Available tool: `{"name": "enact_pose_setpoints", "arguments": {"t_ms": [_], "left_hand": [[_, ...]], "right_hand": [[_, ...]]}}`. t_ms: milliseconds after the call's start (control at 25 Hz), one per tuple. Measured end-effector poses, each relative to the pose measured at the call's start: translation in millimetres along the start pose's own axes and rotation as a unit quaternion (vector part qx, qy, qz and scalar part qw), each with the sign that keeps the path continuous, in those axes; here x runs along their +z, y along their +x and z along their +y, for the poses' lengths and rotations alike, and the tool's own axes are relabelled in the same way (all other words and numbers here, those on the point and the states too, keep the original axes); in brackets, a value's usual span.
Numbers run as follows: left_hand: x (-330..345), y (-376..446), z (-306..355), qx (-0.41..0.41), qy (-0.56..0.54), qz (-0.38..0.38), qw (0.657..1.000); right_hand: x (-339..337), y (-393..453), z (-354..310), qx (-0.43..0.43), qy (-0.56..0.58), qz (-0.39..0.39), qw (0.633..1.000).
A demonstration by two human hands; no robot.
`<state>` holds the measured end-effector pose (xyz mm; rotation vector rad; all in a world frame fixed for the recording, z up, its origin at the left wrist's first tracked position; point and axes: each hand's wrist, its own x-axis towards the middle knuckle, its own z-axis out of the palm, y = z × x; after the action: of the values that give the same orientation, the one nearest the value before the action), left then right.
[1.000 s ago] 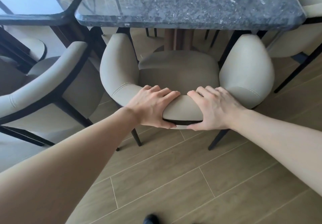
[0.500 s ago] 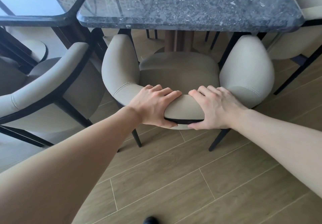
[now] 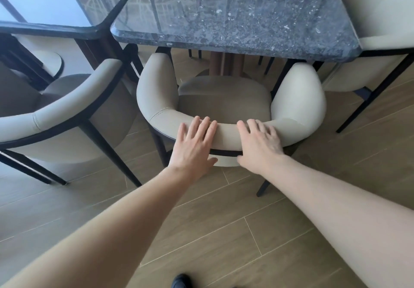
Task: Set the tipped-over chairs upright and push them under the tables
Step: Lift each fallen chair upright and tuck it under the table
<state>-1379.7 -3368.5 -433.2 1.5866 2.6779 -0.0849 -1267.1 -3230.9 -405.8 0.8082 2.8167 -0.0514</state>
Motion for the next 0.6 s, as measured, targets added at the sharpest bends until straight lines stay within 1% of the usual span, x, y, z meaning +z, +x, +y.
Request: {"name": "enact_pose_setpoints", "arguments": {"t_ms": [80, 120, 160, 240, 360, 440, 600], "left_hand": [[-10.1, -23.5, 12.1, -0.024, -0.076, -0.035, 0.996], [-14.9, -33.3, 16.1, -0.044, -0.147, -0.042, 0.987], [-21.7, -43.9, 19.2, -0.077, -0.228, -0.035, 0.970], [-42.3, -62.6, 23.2, -0.153, -0.360, 0.024, 0.920], [-77.6, -81.1, 27.9, -0.222, -0.472, 0.097, 0.848], [-105.3, -93.3, 24.1, -0.235, -0.523, 0.133, 0.808], [-158.0, -130.3, 11.6, -0.214, -0.611, 0.207, 0.734]], "right_hand": [[-10.7, -22.0, -12.6, 0.029, 0.056, -0.019, 0.998], [-15.3, -31.5, -18.3, 0.039, 0.096, -0.027, 0.994], [-21.6, -40.9, -24.0, 0.048, 0.136, -0.033, 0.989], [-41.2, -57.2, -34.3, 0.048, 0.203, -0.033, 0.977], [-78.0, -75.7, -48.3, 0.031, 0.302, -0.004, 0.953], [-103.3, -84.7, -58.2, 0.017, 0.346, 0.016, 0.938], [-143.5, -105.8, -79.1, -0.001, 0.410, 0.034, 0.911]]}}
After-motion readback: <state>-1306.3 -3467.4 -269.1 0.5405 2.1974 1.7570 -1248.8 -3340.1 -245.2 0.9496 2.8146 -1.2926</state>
